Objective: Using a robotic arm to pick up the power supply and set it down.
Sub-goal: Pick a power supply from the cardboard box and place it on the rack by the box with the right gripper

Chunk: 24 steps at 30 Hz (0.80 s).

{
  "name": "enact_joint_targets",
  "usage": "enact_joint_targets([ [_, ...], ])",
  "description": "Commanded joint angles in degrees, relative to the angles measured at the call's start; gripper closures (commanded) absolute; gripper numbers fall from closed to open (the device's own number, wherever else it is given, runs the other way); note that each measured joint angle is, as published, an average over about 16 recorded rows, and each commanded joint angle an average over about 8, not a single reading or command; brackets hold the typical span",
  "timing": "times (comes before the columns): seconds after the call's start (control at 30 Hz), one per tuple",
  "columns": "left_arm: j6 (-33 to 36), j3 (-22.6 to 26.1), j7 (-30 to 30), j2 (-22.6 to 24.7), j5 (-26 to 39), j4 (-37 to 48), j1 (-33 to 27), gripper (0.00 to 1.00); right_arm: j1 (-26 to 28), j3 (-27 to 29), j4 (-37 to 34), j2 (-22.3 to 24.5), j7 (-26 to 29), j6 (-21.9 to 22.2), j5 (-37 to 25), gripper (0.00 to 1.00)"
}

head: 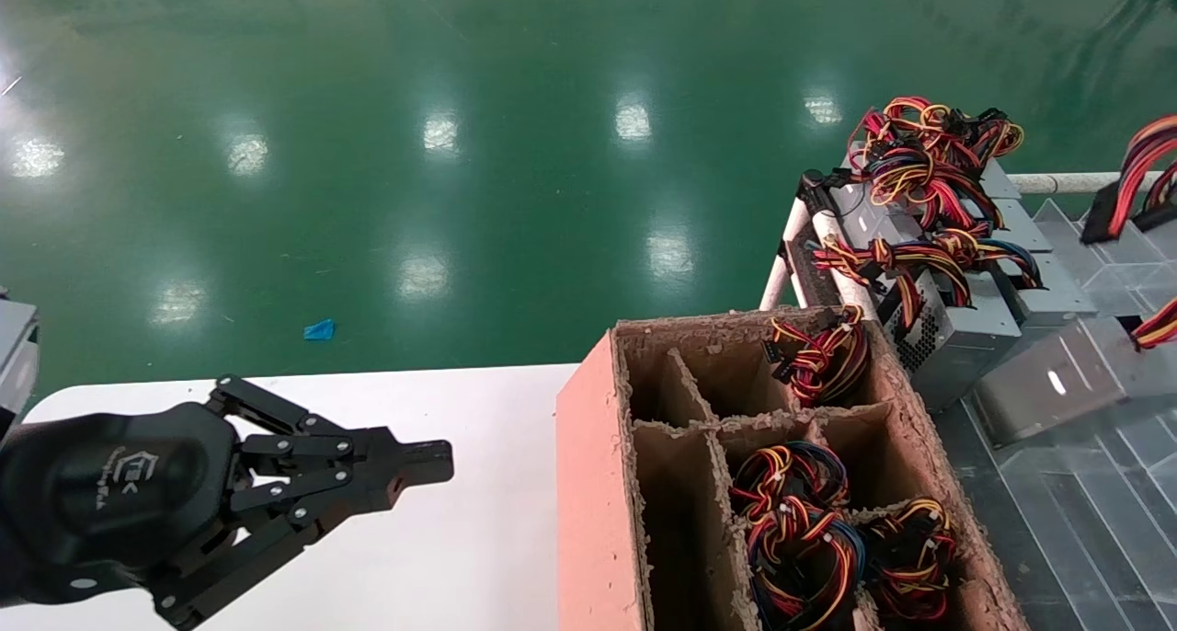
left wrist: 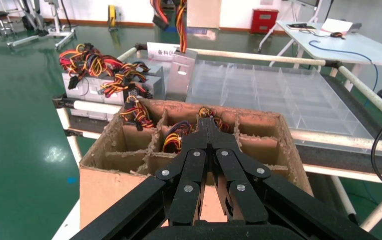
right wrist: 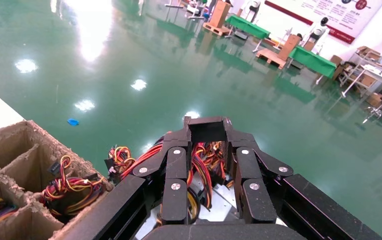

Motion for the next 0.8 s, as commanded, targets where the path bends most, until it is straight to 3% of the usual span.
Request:
enact_joint_targets([
  [0.03, 0.0, 0.0, 0.0, 0.0, 0.0, 0.0, 0.0, 1.0, -1.3, -0.1, 0.2, -0.3, -1.1, 0.8, 1.5, 1.0],
  [0.43, 0.0, 0.0, 0.0, 0.0, 0.0, 0.0, 0.0, 1.0, -7.7, -1.3, 4.4, 1.5, -3.4, 4.7, 8.4, 1.0],
  [0.8, 0.0, 0.0, 0.0, 0.0, 0.0, 0.0, 0.0, 1.0, -12.5, -2.7, 8.1, 1.5, -6.0, 10.8, 14.0, 1.0],
])
